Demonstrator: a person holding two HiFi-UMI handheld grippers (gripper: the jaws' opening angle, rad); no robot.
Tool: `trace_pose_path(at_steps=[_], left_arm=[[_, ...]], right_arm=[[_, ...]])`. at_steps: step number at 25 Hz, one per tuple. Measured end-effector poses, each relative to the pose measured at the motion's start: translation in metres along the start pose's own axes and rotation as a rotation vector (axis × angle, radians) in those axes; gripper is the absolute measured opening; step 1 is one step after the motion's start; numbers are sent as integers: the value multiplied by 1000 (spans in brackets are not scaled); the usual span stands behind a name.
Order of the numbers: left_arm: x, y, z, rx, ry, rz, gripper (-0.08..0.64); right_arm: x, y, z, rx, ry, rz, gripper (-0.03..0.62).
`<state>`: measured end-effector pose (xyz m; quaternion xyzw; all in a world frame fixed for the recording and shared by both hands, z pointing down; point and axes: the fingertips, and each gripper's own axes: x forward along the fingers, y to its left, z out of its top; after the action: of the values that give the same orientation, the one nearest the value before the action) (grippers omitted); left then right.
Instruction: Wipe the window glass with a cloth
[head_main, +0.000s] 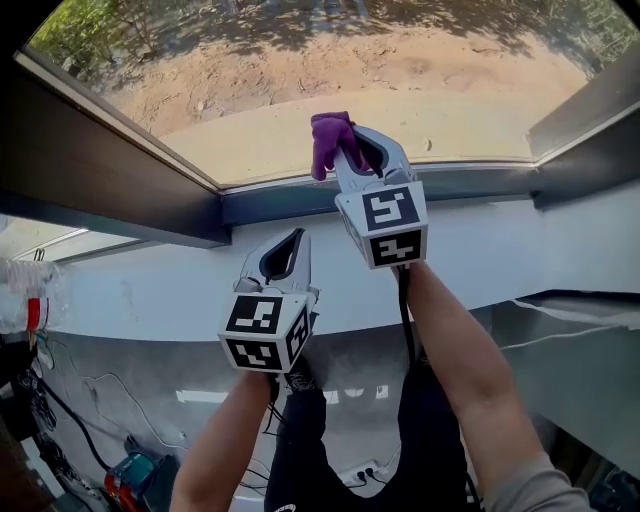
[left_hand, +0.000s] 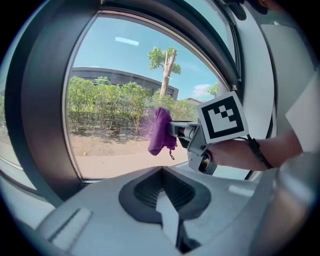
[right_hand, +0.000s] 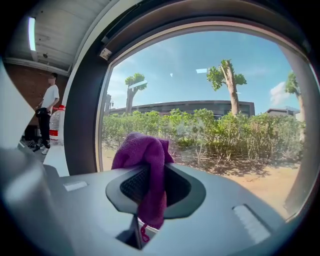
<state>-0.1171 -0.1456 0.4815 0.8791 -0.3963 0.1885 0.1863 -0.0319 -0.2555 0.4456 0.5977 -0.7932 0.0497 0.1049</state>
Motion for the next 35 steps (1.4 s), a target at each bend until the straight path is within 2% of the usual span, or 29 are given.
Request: trace_pose_path(at_steps=[5,23,32,35], left_arm=[[31,-48,5,23,1,-49,0],[133,-192,23,59,0,-171,0],[175,-240,21,85,3,-216,0],[184,-248,24,87,2,-226,0]], right_arm=[[-31,-66,-17,2,15,-74,87],[-122,-265,-58,27,36,-259,88],[-159,-345,-82,39,30,-342,89],[-167,-361,-87,16,35,-351,91]])
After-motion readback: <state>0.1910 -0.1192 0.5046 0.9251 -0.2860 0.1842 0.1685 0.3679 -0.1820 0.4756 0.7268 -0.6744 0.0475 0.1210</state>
